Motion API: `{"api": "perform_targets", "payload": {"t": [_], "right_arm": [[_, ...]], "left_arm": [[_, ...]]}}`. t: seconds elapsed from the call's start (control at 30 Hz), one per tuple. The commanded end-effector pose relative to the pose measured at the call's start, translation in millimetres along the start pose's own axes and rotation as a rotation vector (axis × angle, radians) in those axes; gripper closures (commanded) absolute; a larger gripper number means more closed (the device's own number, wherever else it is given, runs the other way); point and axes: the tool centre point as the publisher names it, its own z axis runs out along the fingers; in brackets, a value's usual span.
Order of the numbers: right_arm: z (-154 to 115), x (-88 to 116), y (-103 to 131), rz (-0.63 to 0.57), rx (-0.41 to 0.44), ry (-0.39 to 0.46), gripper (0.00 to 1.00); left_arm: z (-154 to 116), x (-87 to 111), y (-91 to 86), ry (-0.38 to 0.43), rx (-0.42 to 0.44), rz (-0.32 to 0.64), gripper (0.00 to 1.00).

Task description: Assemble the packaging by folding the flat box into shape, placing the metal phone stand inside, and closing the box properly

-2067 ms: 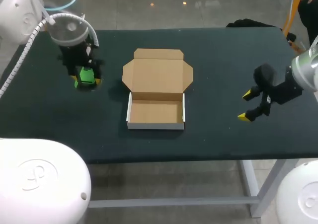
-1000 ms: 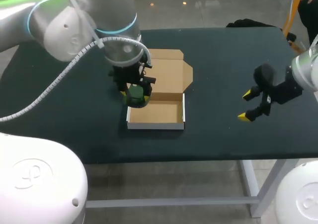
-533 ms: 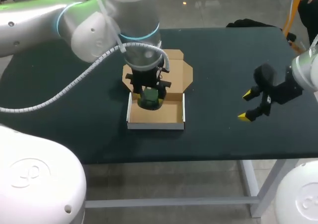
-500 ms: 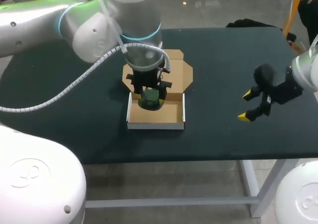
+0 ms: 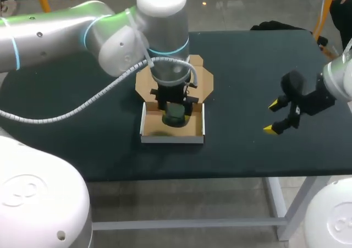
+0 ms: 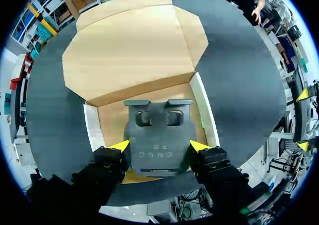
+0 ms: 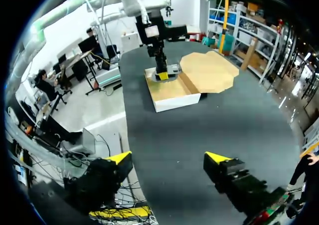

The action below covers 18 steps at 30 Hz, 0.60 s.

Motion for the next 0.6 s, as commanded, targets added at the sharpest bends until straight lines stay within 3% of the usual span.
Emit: {"api": "perform_targets", "payload": {"t": [0.03, 0.6], "right_arm": [[-1, 0, 0, -0.001, -0.002, 0.002, 0.0], [-1, 0, 0, -0.001, -0.002, 0.002, 0.0]], "left_arm": [[9, -0.2, -1.5, 0.001, 0.001, -0.003, 1.0], [43, -6.5, -6.3, -0.035, -0.003, -0.043, 1.0]]}}
